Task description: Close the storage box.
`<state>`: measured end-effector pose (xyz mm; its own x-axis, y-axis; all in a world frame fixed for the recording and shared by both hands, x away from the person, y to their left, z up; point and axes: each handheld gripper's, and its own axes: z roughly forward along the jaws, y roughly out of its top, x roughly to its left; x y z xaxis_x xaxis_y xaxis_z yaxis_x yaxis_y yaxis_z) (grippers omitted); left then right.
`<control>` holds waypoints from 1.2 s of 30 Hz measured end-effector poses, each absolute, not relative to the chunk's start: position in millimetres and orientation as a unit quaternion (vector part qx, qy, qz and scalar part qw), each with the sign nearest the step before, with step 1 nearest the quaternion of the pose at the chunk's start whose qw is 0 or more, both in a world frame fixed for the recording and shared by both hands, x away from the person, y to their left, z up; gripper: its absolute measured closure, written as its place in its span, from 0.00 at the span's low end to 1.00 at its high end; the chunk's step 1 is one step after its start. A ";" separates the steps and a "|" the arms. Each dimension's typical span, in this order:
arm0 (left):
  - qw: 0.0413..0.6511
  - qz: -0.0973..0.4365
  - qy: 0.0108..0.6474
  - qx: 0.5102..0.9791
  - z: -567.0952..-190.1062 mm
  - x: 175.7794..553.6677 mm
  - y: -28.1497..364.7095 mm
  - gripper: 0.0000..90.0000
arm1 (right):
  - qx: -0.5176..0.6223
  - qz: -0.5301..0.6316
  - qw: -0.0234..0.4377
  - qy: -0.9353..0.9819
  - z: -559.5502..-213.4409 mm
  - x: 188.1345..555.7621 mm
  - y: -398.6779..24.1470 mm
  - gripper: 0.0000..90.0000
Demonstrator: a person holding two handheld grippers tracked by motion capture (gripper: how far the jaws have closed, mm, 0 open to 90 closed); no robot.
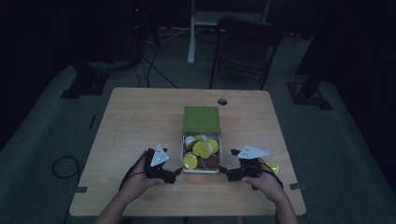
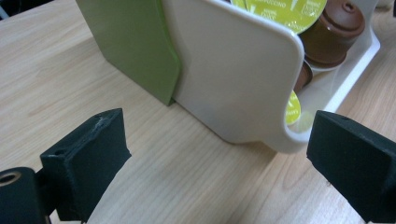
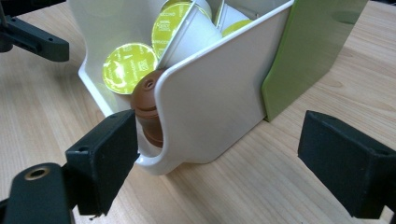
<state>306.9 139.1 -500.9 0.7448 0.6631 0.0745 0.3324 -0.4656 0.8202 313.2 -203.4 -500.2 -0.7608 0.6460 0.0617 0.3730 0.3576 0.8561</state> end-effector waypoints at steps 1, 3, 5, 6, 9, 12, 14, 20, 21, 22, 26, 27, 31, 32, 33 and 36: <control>0.423 0.197 0.299 0.832 -500.5 307.8 138.5 0.06 | 0.315 0.473 0.144 0.810 -500.4 314.0 -203.4 0.13; 0.428 0.196 0.298 0.830 -499.8 309.5 137.5 0.06 | 0.318 0.474 0.144 0.808 -501.1 315.1 -203.8 0.13; 0.431 0.195 0.298 0.829 -499.3 311.1 136.1 0.06 | 0.321 0.475 0.141 0.807 -502.3 316.2 -204.4 0.13; 0.430 0.198 0.297 0.829 -499.2 312.0 135.6 0.06 | 0.322 0.474 0.141 0.807 -502.9 316.7 -204.7 0.13; 0.423 0.212 0.293 0.831 -498.6 314.2 134.6 0.06 | 0.324 0.472 0.143 0.808 -504.7 318.3 -205.2 0.13; 0.427 0.210 0.295 0.828 -497.7 316.4 134.3 0.06 | 0.329 0.472 0.145 0.805 -505.8 320.3 -206.4 0.13; 0.428 0.209 0.294 0.829 -497.6 317.7 133.4 0.06 | 0.332 0.472 0.144 0.804 -506.7 321.9 -206.9 0.13; 0.426 0.218 0.293 0.828 -497.8 320.6 130.9 0.06 | 0.338 0.474 0.141 0.801 -507.4 323.5 -206.1 0.13; 0.426 0.218 0.294 0.828 -498.3 321.1 130.7 0.06 | 0.337 0.474 0.141 0.801 -507.3 323.6 -206.1 0.13; 0.425 0.216 0.294 0.828 -498.8 321.4 130.6 0.06 | 0.337 0.474 0.140 0.801 -507.3 323.8 -206.1 0.13; 0.424 0.211 0.294 0.830 -499.9 322.7 130.3 0.06 | 0.338 0.473 0.141 0.801 -507.1 324.7 -206.4 0.13; 0.424 0.211 0.293 0.830 -499.7 323.1 130.2 0.06 | 0.338 0.474 0.142 0.801 -507.1 325.0 -206.4 0.13; 0.423 0.215 0.294 0.830 -499.1 324.7 129.5 0.06 | 0.341 0.475 0.140 0.799 -507.3 326.6 -206.5 0.13; 0.422 0.217 0.293 0.830 -498.9 324.9 129.3 0.06 | 0.342 0.475 0.141 0.799 -507.3 327.1 -206.4 0.13; 0.421 0.217 0.293 0.830 -498.8 325.4 129.1 0.06 | 0.343 0.474 0.142 0.798 -507.2 327.5 -206.3 0.13; 0.421 0.216 0.294 0.831 -497.9 327.0 128.7 0.06 | 0.344 0.474 0.144 0.797 -507.2 329.0 -206.4 0.13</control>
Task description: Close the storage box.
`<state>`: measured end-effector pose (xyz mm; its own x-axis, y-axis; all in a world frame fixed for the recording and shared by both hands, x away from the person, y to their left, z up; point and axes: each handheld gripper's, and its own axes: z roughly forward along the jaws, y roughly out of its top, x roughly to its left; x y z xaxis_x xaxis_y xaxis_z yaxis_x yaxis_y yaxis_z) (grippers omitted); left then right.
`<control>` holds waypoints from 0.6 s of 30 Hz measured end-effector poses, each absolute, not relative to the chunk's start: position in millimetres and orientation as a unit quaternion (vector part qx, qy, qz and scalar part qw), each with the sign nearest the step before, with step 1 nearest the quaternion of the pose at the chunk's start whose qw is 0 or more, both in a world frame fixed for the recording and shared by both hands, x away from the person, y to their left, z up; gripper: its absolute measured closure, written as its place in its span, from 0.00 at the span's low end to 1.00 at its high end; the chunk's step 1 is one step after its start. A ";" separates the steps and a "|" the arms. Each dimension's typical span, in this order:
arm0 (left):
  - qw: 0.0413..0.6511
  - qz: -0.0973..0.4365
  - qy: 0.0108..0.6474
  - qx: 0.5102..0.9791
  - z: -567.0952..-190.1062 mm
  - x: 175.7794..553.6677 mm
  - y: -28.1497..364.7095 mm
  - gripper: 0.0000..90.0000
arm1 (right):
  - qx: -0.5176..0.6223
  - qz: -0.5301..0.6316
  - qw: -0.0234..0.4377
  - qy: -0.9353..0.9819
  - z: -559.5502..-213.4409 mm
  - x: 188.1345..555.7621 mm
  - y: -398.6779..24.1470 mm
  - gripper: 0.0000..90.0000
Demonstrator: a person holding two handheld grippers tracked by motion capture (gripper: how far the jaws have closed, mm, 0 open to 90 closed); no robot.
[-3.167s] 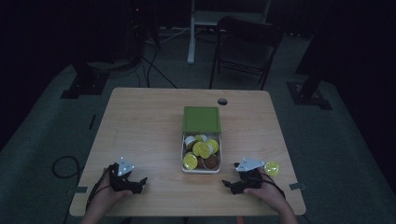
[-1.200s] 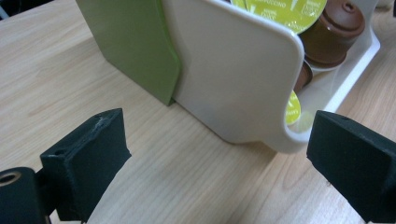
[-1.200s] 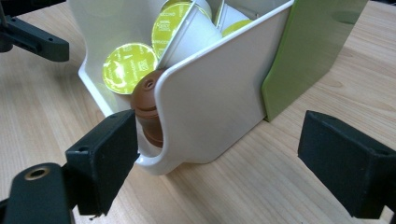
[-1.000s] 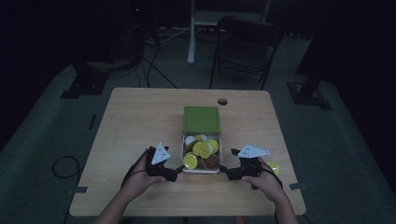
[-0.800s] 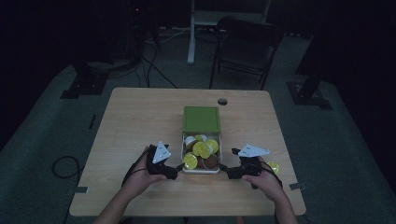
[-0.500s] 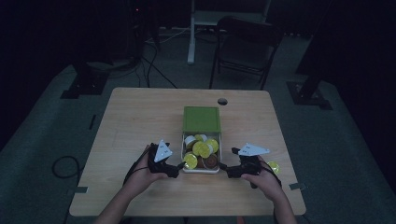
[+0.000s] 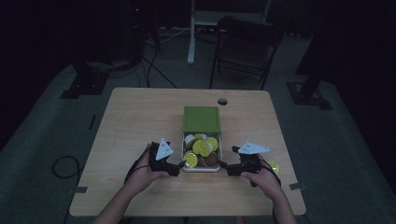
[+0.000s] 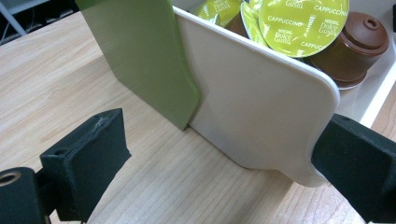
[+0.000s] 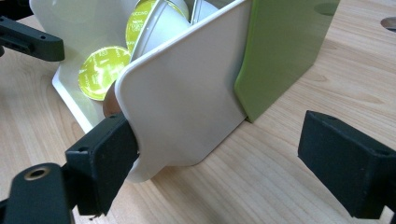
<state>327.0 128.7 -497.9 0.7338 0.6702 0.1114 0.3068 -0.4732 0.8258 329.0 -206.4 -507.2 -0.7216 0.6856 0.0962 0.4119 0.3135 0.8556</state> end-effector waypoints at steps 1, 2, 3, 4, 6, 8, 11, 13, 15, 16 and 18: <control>0.420 0.215 0.294 0.831 -497.5 327.7 128.7 0.06 | 0.345 0.474 0.145 0.797 -507.2 329.6 -206.5 0.13; 0.420 0.216 0.295 0.830 -497.0 328.3 128.3 0.06 | 0.346 0.474 0.146 0.796 -507.1 330.0 -206.5 0.13; 0.419 0.217 0.293 0.831 -496.4 329.2 128.0 0.06 | 0.345 0.474 0.148 0.796 -507.0 330.5 -206.5 0.13; 0.418 0.217 0.293 0.832 -495.8 329.8 127.8 0.06 | 0.346 0.473 0.149 0.797 -507.0 330.8 -206.4 0.13; 0.417 0.218 0.292 0.833 -495.1 331.0 127.2 0.06 | 0.347 0.473 0.149 0.796 -507.0 331.8 -206.4 0.13; 0.416 0.217 0.291 0.834 -494.9 332.3 127.1 0.06 | 0.349 0.473 0.149 0.795 -507.0 332.6 -206.5 0.13; 0.417 0.214 0.295 0.833 -495.3 334.6 127.5 0.06 | 0.351 0.473 0.151 0.794 -507.0 334.1 -206.6 0.13; 0.419 0.212 0.297 0.832 -495.8 335.9 127.3 0.06 | 0.352 0.471 0.152 0.794 -506.7 334.8 -206.2 0.13; 0.419 0.211 0.298 0.831 -496.1 337.5 127.5 0.06 | 0.351 0.470 0.154 0.795 -506.4 336.1 -206.0 0.13; 0.420 0.211 0.298 0.831 -496.3 338.2 127.5 0.06 | 0.351 0.470 0.155 0.795 -506.3 336.5 -205.9 0.13; 0.420 0.211 0.300 0.830 -496.4 339.5 127.5 0.06 | 0.352 0.468 0.156 0.795 -506.1 337.8 -205.6 0.13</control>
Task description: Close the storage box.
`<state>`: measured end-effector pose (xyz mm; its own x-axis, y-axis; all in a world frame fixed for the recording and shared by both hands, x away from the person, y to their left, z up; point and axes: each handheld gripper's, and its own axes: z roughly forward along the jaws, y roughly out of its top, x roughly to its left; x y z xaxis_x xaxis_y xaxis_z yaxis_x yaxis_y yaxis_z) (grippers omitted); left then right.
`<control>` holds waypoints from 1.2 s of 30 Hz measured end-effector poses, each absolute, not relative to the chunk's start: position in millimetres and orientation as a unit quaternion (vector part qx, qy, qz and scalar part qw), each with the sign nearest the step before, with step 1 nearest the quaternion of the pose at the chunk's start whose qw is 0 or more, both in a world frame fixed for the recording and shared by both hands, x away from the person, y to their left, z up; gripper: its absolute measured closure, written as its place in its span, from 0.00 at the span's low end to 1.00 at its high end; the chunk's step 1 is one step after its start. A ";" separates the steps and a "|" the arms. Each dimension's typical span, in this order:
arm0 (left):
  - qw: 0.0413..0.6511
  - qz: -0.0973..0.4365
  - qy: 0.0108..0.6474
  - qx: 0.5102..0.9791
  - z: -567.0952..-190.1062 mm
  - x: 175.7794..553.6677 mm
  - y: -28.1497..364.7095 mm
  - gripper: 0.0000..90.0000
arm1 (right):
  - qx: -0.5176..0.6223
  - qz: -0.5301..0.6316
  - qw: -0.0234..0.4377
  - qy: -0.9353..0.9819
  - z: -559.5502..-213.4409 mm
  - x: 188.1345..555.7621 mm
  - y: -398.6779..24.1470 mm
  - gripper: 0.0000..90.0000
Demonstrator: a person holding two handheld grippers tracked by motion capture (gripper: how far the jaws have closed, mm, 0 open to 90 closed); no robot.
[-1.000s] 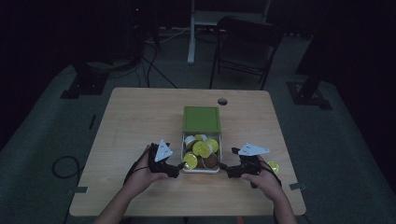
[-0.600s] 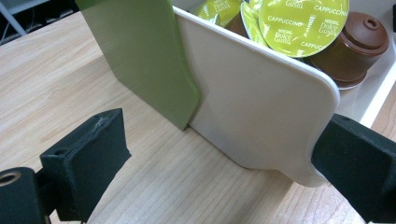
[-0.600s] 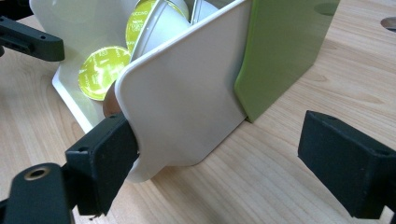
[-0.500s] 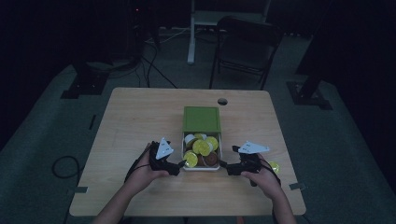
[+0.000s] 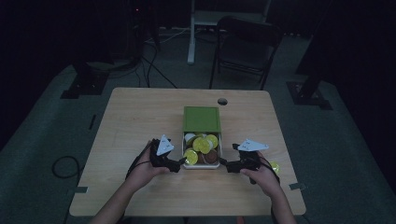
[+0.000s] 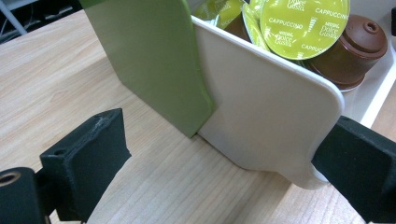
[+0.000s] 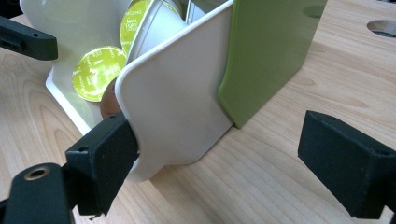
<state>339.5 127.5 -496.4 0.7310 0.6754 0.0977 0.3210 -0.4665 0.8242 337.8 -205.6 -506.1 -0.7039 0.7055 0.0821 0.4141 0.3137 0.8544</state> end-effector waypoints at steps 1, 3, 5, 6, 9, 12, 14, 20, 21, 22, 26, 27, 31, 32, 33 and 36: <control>0.420 0.211 0.301 0.830 -496.4 339.9 127.5 0.06 | 0.351 0.468 0.158 0.796 -505.9 338.7 -205.5 0.13; 0.419 0.214 0.300 0.830 -495.9 341.7 127.6 0.06 | 0.354 0.468 0.157 0.794 -505.8 340.0 -205.2 0.13; 0.420 0.214 0.302 0.828 -495.3 343.4 127.6 0.06 | 0.357 0.469 0.157 0.792 -505.4 341.7 -205.0 0.13; 0.420 0.214 0.302 0.828 -495.3 343.4 127.6 0.06 | 0.357 0.469 0.157 0.792 -505.4 341.7 -205.0 0.13; 0.422 0.218 0.306 0.825 -493.7 346.2 127.6 0.06 | 0.360 0.470 0.161 0.789 -503.6 344.1 -204.3 0.13; 0.421 0.218 0.308 0.825 -493.3 348.9 127.1 0.06 | 0.361 0.469 0.165 0.789 -502.8 346.3 -203.3 0.13; 0.420 0.218 0.309 0.825 -493.3 350.4 127.3 0.06 | 0.359 0.469 0.168 0.789 -502.7 348.1 -202.5 0.13; 0.423 0.219 0.312 0.822 -493.5 353.4 127.5 0.06 | 0.363 0.468 0.171 0.788 -501.8 352.6 -201.1 0.13; 0.424 0.221 0.313 0.821 -493.8 354.0 127.1 0.06 | 0.364 0.467 0.171 0.788 -501.7 353.1 -200.9 0.13; 0.423 0.222 0.314 0.821 -493.7 354.4 127.0 0.06 | 0.365 0.467 0.170 0.787 -501.7 353.5 -201.0 0.13; 0.422 0.220 0.319 0.820 -493.5 356.0 126.7 0.06 | 0.367 0.467 0.169 0.786 -502.1 355.1 -200.8 0.13; 0.422 0.217 0.320 0.820 -493.6 357.2 126.3 0.06 | 0.367 0.466 0.172 0.786 -502.0 356.6 -200.7 0.13; 0.421 0.215 0.321 0.821 -493.6 360.2 125.9 0.05 | 0.370 0.465 0.173 0.785 -501.6 358.9 -200.5 0.13; 0.421 0.215 0.321 0.821 -493.6 360.2 125.9 0.05 | 0.370 0.465 0.173 0.785 -501.6 358.9 -200.5 0.13; 0.423 0.213 0.324 0.819 -494.1 361.7 125.7 0.05 | 0.373 0.464 0.175 0.785 -501.5 360.4 -200.3 0.13; 0.424 0.212 0.327 0.818 -494.6 364.2 126.1 0.05 | 0.376 0.463 0.178 0.783 -501.5 362.2 -199.8 0.13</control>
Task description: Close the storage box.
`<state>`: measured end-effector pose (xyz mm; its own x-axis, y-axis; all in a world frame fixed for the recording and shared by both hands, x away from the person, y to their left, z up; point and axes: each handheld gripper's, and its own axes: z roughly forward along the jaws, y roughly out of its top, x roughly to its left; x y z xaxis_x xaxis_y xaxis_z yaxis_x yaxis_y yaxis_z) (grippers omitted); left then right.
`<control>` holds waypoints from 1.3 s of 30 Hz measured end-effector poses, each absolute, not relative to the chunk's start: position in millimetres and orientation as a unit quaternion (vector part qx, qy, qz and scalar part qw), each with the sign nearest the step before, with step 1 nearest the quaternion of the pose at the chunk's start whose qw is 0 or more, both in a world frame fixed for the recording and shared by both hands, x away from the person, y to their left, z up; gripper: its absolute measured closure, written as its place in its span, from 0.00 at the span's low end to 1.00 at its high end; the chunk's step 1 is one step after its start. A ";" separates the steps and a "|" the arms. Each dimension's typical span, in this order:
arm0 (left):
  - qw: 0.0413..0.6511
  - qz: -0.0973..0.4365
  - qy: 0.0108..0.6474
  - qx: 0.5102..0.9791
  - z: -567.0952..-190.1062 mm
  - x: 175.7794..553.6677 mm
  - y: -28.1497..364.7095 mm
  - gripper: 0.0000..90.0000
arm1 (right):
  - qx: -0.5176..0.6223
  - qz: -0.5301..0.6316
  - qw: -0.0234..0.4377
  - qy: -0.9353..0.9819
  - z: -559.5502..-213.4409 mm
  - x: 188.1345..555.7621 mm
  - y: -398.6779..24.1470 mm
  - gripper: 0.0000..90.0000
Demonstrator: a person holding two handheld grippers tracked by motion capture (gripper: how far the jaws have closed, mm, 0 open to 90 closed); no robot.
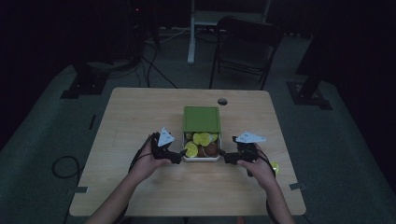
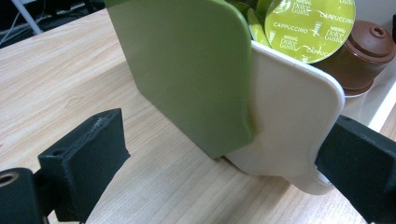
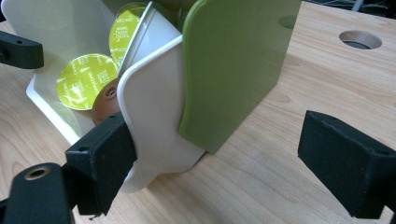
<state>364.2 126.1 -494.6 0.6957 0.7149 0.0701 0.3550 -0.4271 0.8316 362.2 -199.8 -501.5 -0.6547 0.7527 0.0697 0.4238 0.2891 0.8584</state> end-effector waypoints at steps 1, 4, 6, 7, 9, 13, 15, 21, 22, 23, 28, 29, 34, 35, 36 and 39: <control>0.424 0.213 0.328 0.816 -494.9 364.9 126.3 0.05 | 0.377 0.463 0.177 0.783 -501.5 362.9 -199.6 0.13; 0.425 0.212 0.331 0.815 -495.5 367.0 126.9 0.05 | 0.376 0.461 0.179 0.783 -501.1 364.9 -198.8 0.13; 0.424 0.214 0.331 0.815 -495.4 368.5 126.8 0.05 | 0.376 0.459 0.180 0.784 -500.8 366.0 -198.3 0.13; 0.424 0.214 0.331 0.815 -495.4 369.3 126.8 0.05 | 0.377 0.459 0.180 0.784 -500.7 366.6 -198.1 0.13; 0.422 0.218 0.329 0.816 -495.2 371.0 126.3 0.05 | 0.378 0.460 0.182 0.783 -501.0 367.9 -197.7 0.13; 0.420 0.219 0.330 0.817 -494.7 373.8 125.5 0.05 | 0.384 0.462 0.185 0.778 -501.9 370.2 -198.0 0.13; 0.421 0.218 0.330 0.816 -494.8 375.1 125.3 0.05 | 0.386 0.463 0.186 0.776 -502.4 371.1 -198.1 0.13; 0.423 0.218 0.331 0.815 -495.4 379.1 126.2 0.05 | 0.391 0.464 0.187 0.773 -503.0 373.7 -197.7 0.13; 0.425 0.218 0.331 0.814 -495.7 379.8 126.2 0.05 | 0.391 0.463 0.188 0.773 -502.8 374.3 -197.5 0.13; 0.426 0.219 0.332 0.813 -495.9 380.6 126.3 0.05 | 0.391 0.462 0.188 0.773 -502.7 374.9 -197.6 0.13; 0.424 0.217 0.335 0.813 -496.1 383.4 126.3 0.05 | 0.394 0.461 0.189 0.772 -502.5 377.2 -196.7 0.13; 0.425 0.217 0.336 0.812 -496.2 384.1 126.3 0.05 | 0.394 0.461 0.189 0.772 -502.6 377.7 -196.7 0.13; 0.424 0.219 0.337 0.812 -497.1 387.3 126.0 0.04 | 0.399 0.460 0.189 0.770 -502.8 380.2 -196.0 0.13; 0.423 0.219 0.337 0.812 -497.2 388.0 125.9 0.04 | 0.400 0.460 0.190 0.769 -502.7 380.7 -195.9 0.13; 0.423 0.220 0.338 0.811 -497.4 388.7 125.6 0.04 | 0.400 0.460 0.191 0.770 -502.7 381.3 -195.9 0.13; 0.422 0.221 0.339 0.812 -497.5 389.9 125.0 0.04 | 0.403 0.460 0.192 0.768 -502.8 382.8 -195.5 0.13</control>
<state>389.9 125.0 -497.5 0.6727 0.7362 0.0735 0.3633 -0.4151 0.8341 382.8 -195.5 -502.8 -0.6023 0.7946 0.0759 0.4422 0.2530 0.8605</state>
